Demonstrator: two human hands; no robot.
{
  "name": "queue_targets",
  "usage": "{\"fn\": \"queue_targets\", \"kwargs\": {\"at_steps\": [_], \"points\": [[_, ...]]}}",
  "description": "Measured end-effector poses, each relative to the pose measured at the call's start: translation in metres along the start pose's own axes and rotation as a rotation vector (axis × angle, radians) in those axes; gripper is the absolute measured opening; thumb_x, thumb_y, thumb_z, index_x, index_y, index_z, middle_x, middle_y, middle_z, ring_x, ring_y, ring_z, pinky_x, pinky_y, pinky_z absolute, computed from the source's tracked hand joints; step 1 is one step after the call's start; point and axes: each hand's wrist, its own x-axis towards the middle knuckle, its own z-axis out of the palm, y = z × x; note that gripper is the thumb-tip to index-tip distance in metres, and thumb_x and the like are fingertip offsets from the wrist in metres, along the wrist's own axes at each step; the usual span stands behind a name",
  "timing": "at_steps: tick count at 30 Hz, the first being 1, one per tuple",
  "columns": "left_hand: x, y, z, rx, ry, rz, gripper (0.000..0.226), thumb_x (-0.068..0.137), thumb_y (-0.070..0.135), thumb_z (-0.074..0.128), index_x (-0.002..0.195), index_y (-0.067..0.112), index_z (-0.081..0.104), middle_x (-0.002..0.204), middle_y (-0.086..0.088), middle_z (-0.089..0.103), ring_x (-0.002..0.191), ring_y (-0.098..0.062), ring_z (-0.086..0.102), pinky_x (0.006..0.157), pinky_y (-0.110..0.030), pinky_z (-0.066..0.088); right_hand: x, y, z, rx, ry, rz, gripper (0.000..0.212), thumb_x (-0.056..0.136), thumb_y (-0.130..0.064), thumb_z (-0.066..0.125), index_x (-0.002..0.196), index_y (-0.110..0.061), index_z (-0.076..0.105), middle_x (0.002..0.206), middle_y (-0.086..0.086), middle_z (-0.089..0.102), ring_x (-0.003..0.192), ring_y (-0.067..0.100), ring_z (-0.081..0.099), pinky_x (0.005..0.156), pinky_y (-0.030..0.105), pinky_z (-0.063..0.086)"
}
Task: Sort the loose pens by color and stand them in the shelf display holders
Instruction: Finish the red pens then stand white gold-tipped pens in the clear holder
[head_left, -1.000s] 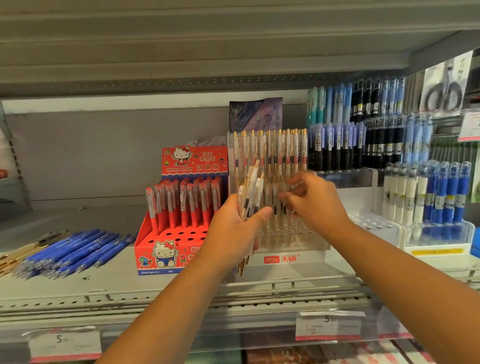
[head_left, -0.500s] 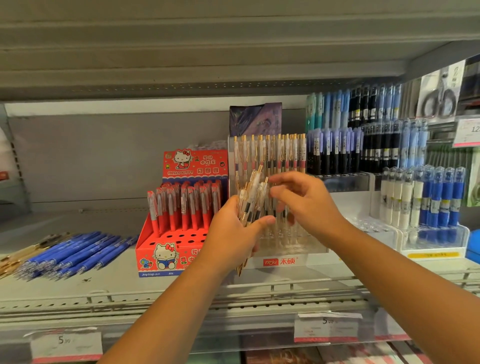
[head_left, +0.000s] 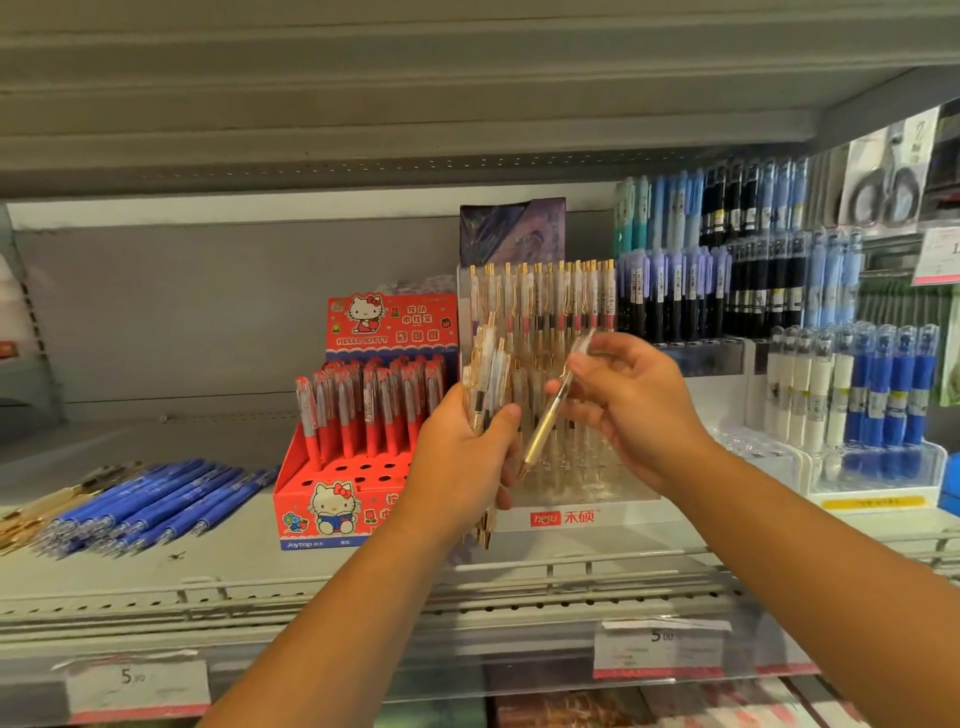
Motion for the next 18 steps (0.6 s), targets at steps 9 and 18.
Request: {"fn": "queue_targets", "kwargs": {"at_steps": [9, 18], "points": [[0.003, -0.005, 0.0, 0.014, -0.021, -0.013, 0.008, 0.099, 0.022, 0.055, 0.096, 0.03, 0.056, 0.061, 0.003, 0.058, 0.052, -0.016, 0.054, 0.045, -0.027, 0.049, 0.02, -0.005, -0.031, -0.37, 0.278, -0.267, 0.03, 0.089, -0.01, 0.071, 0.113, -0.02, 0.054, 0.089, 0.0, 0.069, 0.075, 0.011, 0.072, 0.058, 0.027, 0.059], [0.003, -0.004, 0.001, 0.042, -0.029, 0.005, 0.006, 0.099, 0.026, 0.056, 0.097, 0.032, 0.057, 0.058, 0.005, 0.056, 0.051, -0.016, 0.054, 0.045, -0.027, 0.049, 0.028, 0.004, -0.039, -0.67, 0.248, -0.33, 0.029, 0.085, -0.02, 0.076, 0.108, -0.025, 0.059, 0.086, -0.006, 0.066, 0.075, 0.008, 0.068, 0.054, 0.019, 0.057]]}}
